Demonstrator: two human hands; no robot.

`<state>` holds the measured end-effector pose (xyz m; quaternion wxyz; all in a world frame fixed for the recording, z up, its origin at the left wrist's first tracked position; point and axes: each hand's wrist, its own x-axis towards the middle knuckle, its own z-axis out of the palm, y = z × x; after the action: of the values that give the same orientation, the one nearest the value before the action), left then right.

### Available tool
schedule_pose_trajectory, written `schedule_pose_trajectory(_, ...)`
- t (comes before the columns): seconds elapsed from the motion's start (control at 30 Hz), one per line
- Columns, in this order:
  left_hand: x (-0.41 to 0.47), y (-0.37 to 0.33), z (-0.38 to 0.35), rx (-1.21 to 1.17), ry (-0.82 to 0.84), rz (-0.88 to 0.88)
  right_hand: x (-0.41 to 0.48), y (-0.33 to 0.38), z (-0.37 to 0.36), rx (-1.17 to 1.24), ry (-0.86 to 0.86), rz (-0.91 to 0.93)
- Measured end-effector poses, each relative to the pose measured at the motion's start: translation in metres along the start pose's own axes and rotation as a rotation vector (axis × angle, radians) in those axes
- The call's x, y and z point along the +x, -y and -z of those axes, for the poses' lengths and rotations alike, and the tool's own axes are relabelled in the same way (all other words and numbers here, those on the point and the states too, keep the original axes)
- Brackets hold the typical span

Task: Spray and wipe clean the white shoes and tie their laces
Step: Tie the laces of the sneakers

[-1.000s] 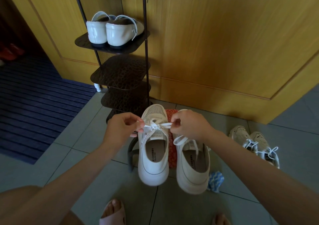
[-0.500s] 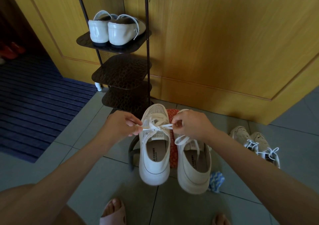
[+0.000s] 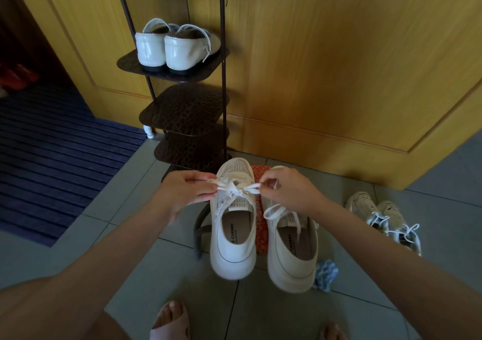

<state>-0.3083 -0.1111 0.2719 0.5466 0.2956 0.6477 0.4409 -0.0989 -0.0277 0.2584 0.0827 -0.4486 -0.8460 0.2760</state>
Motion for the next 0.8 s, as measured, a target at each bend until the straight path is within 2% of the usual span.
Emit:
schedule_pose_trajectory(0.13,0.003,0.007,0.001,0.484,-0.135,-0.286,-0.002,-0.003,-0.002,-0.151,-0.027,-0.001)
schedule_pose_trajectory(0.27,0.003,0.008,0.007,0.739,-0.19,-0.413,-0.001,-0.004,-0.004,-0.249,-0.062,0.03)
schedule_pose_trajectory(0.4,-0.002,0.009,0.007,0.826,-0.185,-0.488,0.0,-0.007,-0.004,-0.31,-0.071,0.049)
schedule_pose_trajectory(0.67,-0.006,0.01,0.01,0.89,-0.179,-0.479,0.001,-0.01,-0.003,-0.407,-0.087,0.103)
schedule_pose_trajectory(0.8,-0.004,0.01,0.011,0.854,-0.17,-0.436,0.002,-0.011,-0.001,-0.362,-0.08,0.081)
